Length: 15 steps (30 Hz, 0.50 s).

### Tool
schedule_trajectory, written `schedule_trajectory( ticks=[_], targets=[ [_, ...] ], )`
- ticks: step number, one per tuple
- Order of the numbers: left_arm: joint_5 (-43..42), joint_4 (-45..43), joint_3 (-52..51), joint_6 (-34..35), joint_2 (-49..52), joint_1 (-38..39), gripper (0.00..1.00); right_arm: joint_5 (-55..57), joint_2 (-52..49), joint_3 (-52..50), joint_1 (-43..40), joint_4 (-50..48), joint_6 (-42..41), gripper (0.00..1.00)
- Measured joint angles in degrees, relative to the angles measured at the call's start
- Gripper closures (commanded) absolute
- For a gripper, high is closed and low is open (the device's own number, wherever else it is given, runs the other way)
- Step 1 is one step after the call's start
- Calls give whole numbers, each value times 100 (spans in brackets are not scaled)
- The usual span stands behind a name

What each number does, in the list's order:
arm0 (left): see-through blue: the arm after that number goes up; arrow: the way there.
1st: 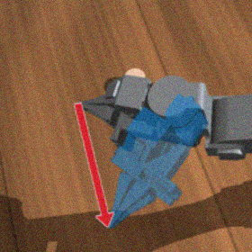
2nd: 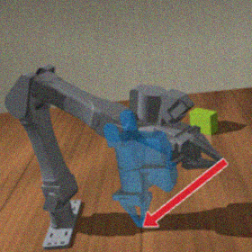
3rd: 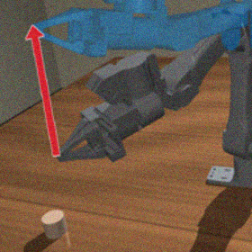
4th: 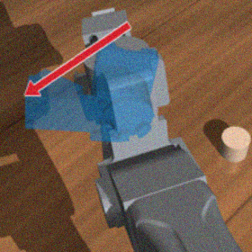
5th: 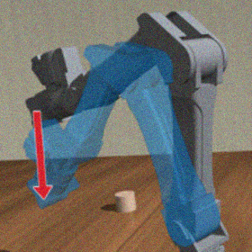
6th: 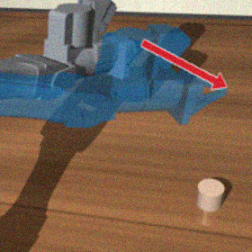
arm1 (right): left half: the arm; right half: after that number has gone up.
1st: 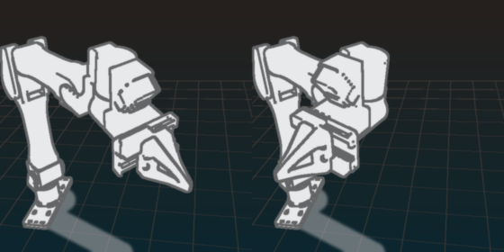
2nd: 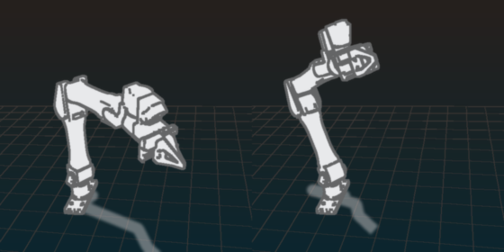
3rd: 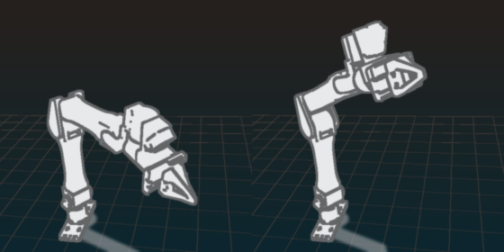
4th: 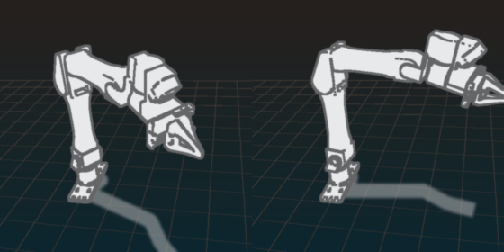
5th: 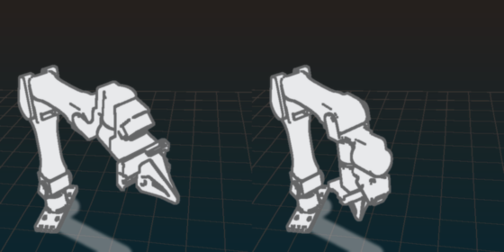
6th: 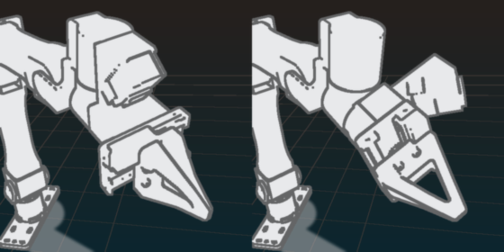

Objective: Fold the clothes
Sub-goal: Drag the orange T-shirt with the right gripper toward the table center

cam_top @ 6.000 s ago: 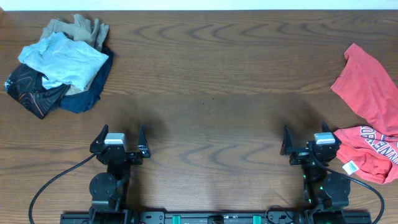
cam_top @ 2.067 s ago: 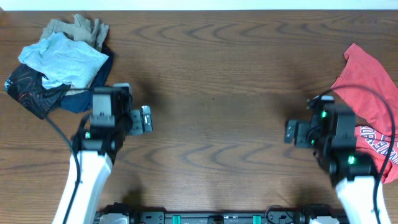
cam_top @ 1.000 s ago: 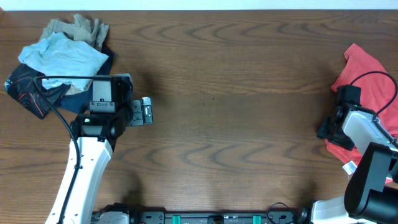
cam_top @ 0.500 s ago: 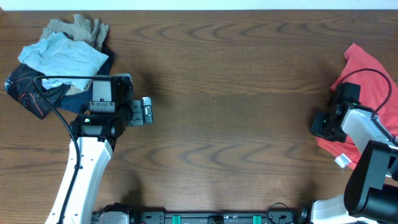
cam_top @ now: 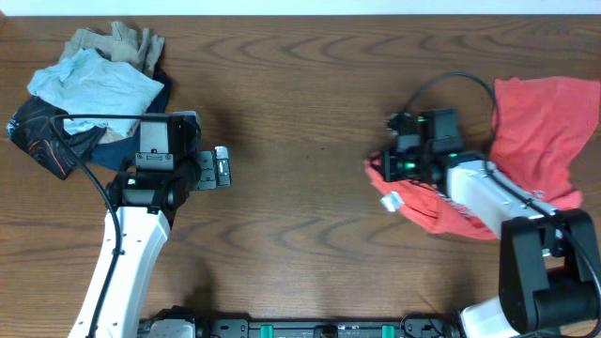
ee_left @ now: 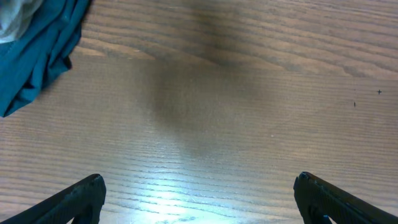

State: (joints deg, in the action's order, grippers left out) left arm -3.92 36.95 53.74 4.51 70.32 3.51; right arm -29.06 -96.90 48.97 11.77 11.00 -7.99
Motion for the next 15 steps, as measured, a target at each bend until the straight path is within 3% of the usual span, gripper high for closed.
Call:
schedule_trajectory(
  ticks=[3,8,15],
  targets=[
    [0,0,0,0,0,0,2,-184,0,0,505,-374,-98,76],
    [0,2,0,0,0,-2,2,-170,0,0,911,-367,-210,48],
    [0,-17,0,0,0,0,2,105,44,37,590,262,-227,31]
  ],
)
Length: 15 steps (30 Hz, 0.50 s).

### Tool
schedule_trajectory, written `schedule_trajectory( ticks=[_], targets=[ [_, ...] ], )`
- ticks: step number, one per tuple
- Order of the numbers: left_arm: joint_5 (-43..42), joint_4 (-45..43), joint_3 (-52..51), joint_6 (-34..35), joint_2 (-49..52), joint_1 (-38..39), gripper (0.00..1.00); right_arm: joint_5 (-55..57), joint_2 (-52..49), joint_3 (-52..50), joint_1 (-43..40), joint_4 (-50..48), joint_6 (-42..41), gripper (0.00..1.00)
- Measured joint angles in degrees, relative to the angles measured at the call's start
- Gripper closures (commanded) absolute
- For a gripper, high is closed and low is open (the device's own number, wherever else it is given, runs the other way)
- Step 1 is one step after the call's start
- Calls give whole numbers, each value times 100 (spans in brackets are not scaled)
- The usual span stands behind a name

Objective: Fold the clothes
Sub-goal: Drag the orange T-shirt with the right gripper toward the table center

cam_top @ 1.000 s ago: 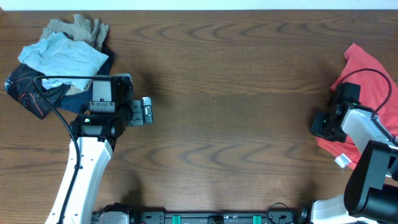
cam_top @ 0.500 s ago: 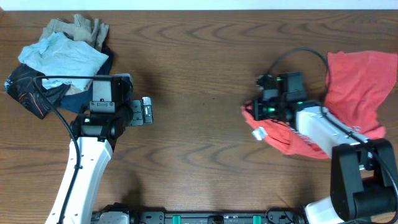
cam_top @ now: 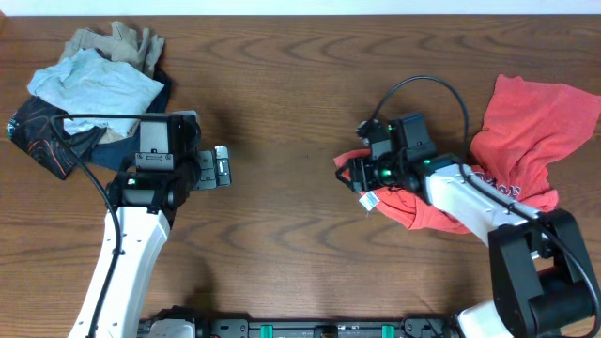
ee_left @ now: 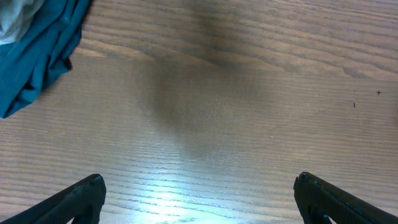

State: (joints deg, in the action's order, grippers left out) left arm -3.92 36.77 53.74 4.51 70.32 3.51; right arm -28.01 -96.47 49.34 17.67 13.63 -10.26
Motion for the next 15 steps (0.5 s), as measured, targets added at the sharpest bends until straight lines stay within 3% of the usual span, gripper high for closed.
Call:
schedule_trajectory(
  ticks=[11,15],
  targets=[
    [-66,-254,0,4,0,0,2,2037,1161,251,-1364,1856,26,27],
    [-555,-533,0,20,26,2,4,2636,1307,271,-1880,2424,-4,28]
  ],
)
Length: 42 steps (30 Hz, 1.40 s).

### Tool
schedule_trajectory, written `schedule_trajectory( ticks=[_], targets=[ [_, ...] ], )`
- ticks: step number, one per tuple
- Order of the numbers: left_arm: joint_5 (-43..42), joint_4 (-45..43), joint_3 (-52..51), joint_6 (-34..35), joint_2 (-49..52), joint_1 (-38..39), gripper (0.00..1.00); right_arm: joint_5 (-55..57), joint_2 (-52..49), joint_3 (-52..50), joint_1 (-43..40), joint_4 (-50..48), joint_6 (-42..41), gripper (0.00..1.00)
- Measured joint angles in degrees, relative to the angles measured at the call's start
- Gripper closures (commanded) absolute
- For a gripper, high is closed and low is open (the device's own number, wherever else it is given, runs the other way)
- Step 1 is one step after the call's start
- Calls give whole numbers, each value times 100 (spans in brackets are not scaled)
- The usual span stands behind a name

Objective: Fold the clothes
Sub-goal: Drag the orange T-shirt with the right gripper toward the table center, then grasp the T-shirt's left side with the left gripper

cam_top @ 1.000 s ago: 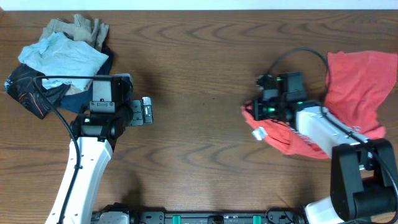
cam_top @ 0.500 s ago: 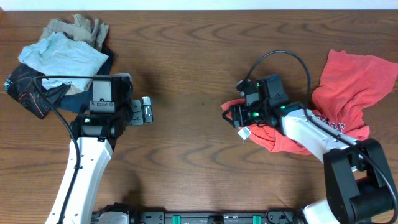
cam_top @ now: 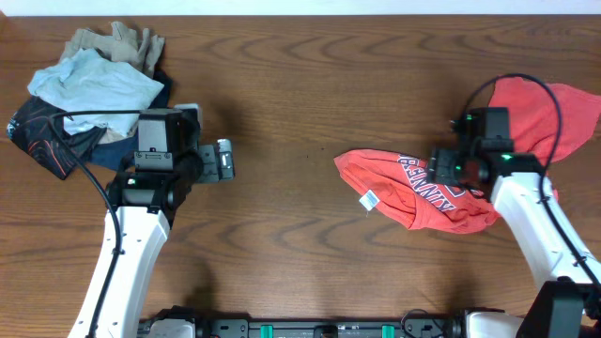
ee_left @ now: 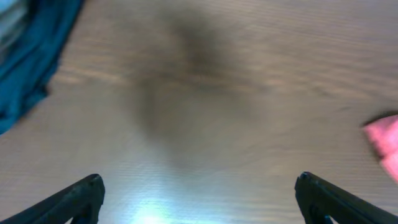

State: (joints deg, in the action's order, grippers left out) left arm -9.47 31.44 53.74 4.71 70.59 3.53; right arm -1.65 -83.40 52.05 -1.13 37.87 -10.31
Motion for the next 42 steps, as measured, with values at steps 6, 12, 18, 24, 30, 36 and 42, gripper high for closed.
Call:
schedule_trajectory(
  ticks=[6,12,18,24,30,36,42],
  targets=[
    [-931,-691,7,22,481,219,5,490,-2,-2,-319,356,-258,26],
    [-1338,-1327,7,144,1469,1029,5,699,-2,-2,-507,505,-382,25],
    [-1462,-2271,13,341,2385,1864,4,748,-2,0,-507,654,-422,24],
    [-1493,-3261,26,780,3178,2483,4,761,0,0,-507,892,-439,23],
    [-1523,-4044,57,1331,3746,2927,11,769,4,0,-507,1038,-439,23],
    [-1563,-4883,83,1764,4157,3246,63,772,61,0,-507,1036,-442,23],
    [-1574,-4983,83,1910,4229,3217,94,859,162,0,-509,1049,-442,23]
  ],
)
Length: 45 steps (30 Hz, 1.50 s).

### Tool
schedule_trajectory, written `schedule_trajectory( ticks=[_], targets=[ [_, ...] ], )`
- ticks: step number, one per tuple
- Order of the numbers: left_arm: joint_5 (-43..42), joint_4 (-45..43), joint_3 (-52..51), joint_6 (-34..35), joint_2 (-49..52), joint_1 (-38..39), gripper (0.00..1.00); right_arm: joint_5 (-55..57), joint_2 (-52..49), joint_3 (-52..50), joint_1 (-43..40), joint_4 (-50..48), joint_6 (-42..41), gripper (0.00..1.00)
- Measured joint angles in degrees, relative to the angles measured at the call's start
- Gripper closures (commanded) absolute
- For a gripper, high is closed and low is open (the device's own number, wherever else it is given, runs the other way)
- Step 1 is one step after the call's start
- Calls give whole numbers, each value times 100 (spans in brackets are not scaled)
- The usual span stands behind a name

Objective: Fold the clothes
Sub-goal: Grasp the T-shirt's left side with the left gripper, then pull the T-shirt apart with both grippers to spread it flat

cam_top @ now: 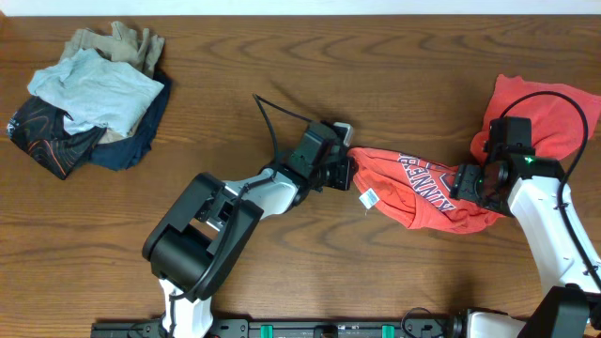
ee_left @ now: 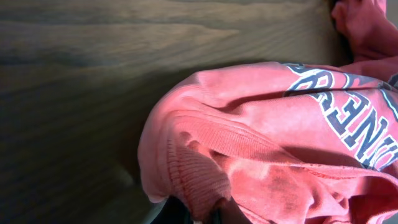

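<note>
A red shirt with blue lettering lies crumpled right of the table's middle, and more of it is bunched at the far right. My left gripper reaches across to the shirt's left edge. In the left wrist view the red shirt fills the frame, and my left gripper is shut on its ribbed hem at the bottom edge. My right gripper sits on the shirt's right part. From overhead its jaws are hidden against the cloth.
A pile of other clothes, light blue, tan, dark blue and black, lies at the far left corner. A white tag sticks out below the shirt's left end. Bare wooden table lies between pile and shirt.
My left gripper was open beside the clothes pile. Now it is across the table, shut on the red shirt's left hem. My right gripper has shifted slightly right and lower on the shirt.
My right gripper was at the left end of the bunched red shirt, then further left with that end. Then it was back at the right, the shirt stretched out with lettering showing. My left gripper stayed open by the pile, and now holds the hem.
</note>
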State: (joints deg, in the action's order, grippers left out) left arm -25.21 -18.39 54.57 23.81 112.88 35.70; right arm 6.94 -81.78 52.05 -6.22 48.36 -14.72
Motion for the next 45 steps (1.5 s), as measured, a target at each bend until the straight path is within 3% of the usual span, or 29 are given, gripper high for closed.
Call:
schedule_trajectory(
  ticks=[5,12,13,14,15,21,31,45],
  targets=[
    [-37,885,-7,42,-234,-481,94,66,11,0,-125,-4,-13,23],
    [-28,1779,-11,39,-1657,-2009,93,90,11,0,-496,-293,-31,22],
    [-15,1823,-9,39,-1856,-2229,88,87,11,0,-531,-345,-37,21],
    [-4,1853,-9,39,-2024,-2417,76,87,11,0,-551,-404,-39,21],
    [4,1902,-9,-4,-2181,-2603,58,90,11,0,-573,-463,-44,21],
    [17,2476,-9,48,-2415,-3102,33,87,11,2,-612,-616,-68,21],
    [-111,4028,-11,175,-2415,-2765,33,81,11,2,-614,-522,-81,21],
    [-181,3077,-11,234,-1655,-1217,33,-92,11,2,-614,-492,-81,20]
  ],
)
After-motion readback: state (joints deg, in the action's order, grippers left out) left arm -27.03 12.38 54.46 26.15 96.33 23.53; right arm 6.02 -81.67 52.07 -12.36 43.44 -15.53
